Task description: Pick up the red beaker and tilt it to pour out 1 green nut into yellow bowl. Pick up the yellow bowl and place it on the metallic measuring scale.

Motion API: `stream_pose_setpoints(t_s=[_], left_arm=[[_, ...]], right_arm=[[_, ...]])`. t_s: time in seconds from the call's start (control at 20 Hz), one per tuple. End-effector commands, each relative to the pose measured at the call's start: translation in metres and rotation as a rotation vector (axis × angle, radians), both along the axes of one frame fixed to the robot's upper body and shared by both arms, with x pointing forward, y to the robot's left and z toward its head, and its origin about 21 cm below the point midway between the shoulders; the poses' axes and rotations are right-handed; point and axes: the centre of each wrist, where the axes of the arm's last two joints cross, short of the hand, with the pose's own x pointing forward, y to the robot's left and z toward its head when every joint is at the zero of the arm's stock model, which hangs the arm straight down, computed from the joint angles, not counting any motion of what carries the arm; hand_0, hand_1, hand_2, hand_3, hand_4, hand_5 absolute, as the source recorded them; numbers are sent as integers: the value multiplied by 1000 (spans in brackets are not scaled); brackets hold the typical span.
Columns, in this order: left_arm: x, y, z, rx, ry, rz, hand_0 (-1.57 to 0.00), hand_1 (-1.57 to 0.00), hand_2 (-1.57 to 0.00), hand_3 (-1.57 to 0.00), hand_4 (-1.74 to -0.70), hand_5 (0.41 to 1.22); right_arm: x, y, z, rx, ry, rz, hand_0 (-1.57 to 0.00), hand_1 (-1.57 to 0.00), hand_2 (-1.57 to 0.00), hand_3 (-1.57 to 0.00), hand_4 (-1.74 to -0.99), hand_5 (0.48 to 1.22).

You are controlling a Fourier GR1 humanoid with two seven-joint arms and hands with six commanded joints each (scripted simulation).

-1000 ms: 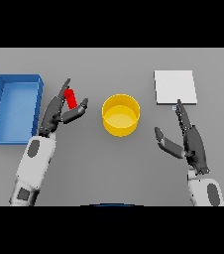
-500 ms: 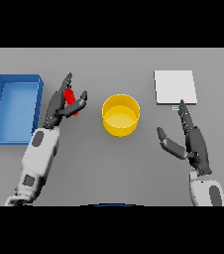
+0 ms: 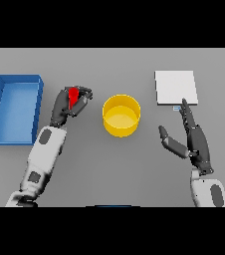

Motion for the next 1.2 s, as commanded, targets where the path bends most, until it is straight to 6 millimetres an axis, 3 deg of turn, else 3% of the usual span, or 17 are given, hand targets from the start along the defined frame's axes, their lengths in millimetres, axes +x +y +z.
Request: stream_pose_setpoints(t_s=[0.0,0.05,0.2,0.5,0.65,0.85,1.15], left_arm=[[1,0,2,9,12,3,-1357,-1364,-1380,-1304,-1565,1163],[1,-1,3,9,10,1,-1400,-1406,-1419,-1357,-1542,1174],[0,1,6,-107,-22,-17,-1483,-1486,-1493,-1462,-1639,1157],[10,10,44,-148,-93,-69,-1548,-1549,-1551,-1542,-1714,1132],[11,11,59,-80,-104,-99,-1556,-1557,-1558,-1553,-1724,1132],[13,19,63,-4,-101,-117,-1556,-1557,-1558,-1553,-1724,1139],[19,12,91,356,-120,-241,-1567,-1567,-1568,-1566,-1737,1120]], right_arm=[[-1,1,1,-3,-8,9,1,1,1,1,-1251,646],[1,1,-2,5,-3,7,1,1,1,1,-1255,644],[-2,-1,-4,-7,-6,3,1,1,1,1,-1248,645],[-5,2,-5,-27,-14,17,1,1,1,1,-1227,647],[-1,1,-2,-55,-28,4,1,1,1,1,-1219,656],[-4,0,-5,-60,-44,5,1,1,1,1,-1219,661],[-5,-1,-2,-74,-29,-1,1,1,1,1,-1190,658]])
